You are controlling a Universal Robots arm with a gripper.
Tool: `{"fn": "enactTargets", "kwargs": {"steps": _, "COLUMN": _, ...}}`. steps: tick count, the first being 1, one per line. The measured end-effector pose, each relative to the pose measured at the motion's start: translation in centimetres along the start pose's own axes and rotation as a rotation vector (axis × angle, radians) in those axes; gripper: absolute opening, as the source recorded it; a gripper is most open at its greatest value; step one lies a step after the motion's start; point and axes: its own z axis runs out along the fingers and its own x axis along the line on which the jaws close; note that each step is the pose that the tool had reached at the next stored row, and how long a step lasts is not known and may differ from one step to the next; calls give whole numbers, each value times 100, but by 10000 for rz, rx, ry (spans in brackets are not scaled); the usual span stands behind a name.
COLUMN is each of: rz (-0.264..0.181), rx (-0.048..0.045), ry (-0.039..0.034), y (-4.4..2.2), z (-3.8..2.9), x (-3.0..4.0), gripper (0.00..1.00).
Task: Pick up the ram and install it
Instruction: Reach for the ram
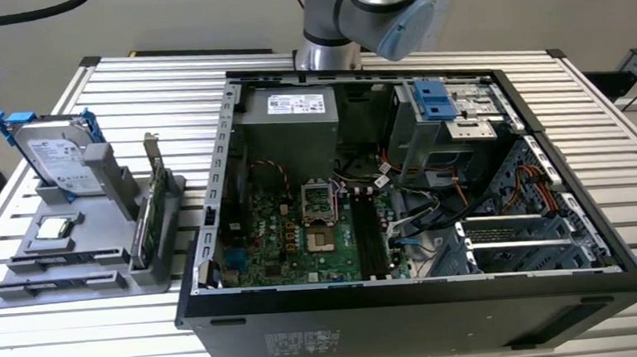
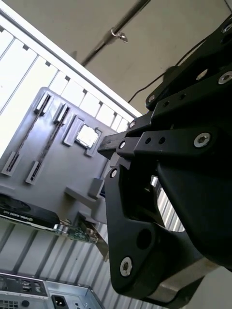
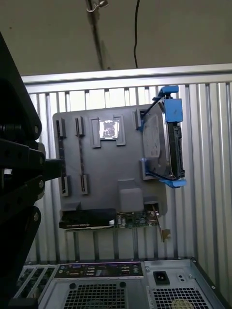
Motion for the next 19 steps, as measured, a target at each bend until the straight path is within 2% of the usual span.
{"fn": "enactTargets", "kwargs": {"steps": 10, "rz": 0, "rx": 0, "ry": 3, "y": -87, "z": 8, "x": 2, "gripper": 0}}
{"fn": "enactTargets", "kwargs": {"steps": 19, "rz": -6, "rx": -1, "ry": 6, "y": -139, "z": 22, "x": 1, "gripper": 0}}
